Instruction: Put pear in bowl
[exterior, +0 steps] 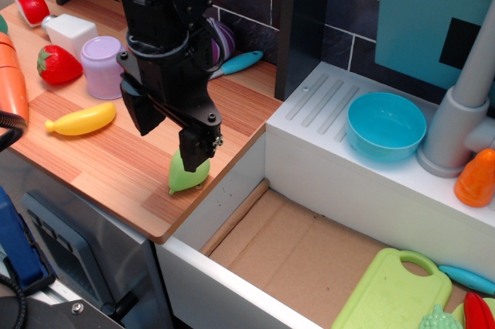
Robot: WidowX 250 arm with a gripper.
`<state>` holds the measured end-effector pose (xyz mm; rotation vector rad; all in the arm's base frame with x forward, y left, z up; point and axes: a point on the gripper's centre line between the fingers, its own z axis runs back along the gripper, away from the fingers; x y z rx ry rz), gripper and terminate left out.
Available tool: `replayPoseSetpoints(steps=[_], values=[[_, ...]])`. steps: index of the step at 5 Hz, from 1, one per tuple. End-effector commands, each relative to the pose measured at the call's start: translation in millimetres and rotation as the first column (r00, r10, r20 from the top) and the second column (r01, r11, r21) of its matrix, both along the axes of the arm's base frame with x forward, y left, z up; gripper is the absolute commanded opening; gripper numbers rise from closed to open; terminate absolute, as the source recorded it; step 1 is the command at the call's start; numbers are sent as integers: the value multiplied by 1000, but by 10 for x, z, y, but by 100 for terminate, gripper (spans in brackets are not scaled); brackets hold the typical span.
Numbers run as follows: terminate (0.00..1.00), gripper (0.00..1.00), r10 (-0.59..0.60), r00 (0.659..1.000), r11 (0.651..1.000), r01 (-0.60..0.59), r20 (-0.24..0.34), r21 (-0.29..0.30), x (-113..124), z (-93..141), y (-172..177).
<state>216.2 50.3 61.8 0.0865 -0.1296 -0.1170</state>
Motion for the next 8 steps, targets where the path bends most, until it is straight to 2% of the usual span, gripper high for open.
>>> replayPoseSetpoints(steps=[1, 3, 5, 6, 7, 8], values=[[0, 100, 0, 1000, 1000, 0, 0, 0, 0, 0, 0], [0, 100, 55, 998, 998, -56, 33, 26, 94, -169, -1], [0, 100, 61, 997, 998, -59, 57, -36, 93, -393, 31], [0, 100, 50, 996, 998, -47, 79, -38, 93, -504, 43], [0, 0, 40, 994, 999, -36, 98, -38, 121, -534, 42], [0, 0, 0, 994, 999, 3, 106, -32, 170, -460, -5]])
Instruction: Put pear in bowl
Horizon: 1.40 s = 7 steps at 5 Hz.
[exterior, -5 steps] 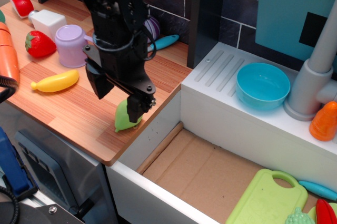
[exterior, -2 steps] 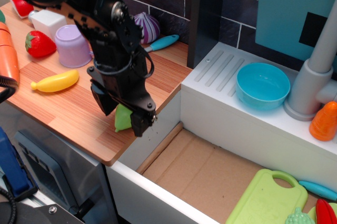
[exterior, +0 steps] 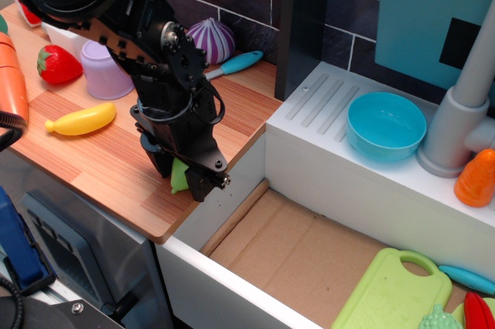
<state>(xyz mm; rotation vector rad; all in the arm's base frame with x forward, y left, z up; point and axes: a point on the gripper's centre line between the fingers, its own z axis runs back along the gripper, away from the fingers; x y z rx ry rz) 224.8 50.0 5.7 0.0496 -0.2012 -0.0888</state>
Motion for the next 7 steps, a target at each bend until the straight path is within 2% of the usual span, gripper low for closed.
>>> replayPoseSetpoints(steps=[1, 2, 3, 4, 5, 7], values=[[0, 0, -125, 992, 992, 125, 32, 7, 201, 259, -117], [0, 0, -248, 967, 969, 248, 52, 16, 387, 366, -291], [0, 0, -338, 937, 940, 333, 83, 67, 605, 397, -480], [0, 0, -380, 919, 921, 365, 107, 139, 807, 532, -701], [0, 0, -400, 902, 913, 377, 162, 155, 976, 596, -883], [0, 0, -474, 855, 878, 441, 213, 183, 1266, 693, -1051]])
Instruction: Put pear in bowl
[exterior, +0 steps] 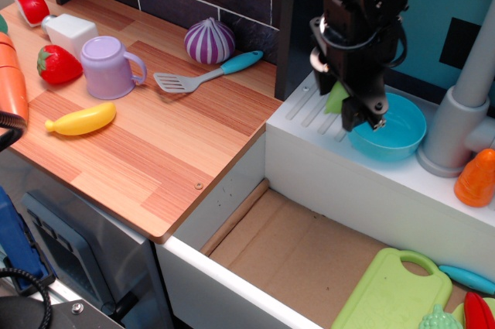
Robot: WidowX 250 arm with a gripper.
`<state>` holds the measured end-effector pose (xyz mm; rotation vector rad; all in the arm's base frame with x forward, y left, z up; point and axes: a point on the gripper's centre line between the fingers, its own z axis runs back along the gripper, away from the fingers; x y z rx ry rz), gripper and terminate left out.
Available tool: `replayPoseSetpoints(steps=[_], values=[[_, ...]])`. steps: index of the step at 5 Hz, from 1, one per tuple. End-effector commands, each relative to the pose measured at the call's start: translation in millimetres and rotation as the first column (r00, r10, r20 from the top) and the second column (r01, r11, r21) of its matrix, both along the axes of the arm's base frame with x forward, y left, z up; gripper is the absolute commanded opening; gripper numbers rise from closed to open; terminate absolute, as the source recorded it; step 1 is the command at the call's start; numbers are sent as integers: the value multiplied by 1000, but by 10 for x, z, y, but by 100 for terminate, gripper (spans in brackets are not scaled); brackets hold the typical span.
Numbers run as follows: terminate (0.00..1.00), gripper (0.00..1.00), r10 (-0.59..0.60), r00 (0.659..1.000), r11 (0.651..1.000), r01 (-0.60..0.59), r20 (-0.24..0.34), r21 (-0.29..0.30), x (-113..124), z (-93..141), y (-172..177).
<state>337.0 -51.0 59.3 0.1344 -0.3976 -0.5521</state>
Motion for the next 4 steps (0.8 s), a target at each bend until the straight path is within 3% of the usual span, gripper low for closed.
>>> replayPoseSetpoints(steps=[1, 2, 3, 4], values=[[0, 0, -55, 993, 998, 58, 101, -27, 230, 139, -61], [0, 100, -55, 993, 998, 58, 101, -27, 230, 139, -61], [0, 100, -55, 993, 998, 58, 101, -27, 230, 139, -61], [100, 100, -55, 993, 998, 58, 101, -27, 230, 139, -61]])
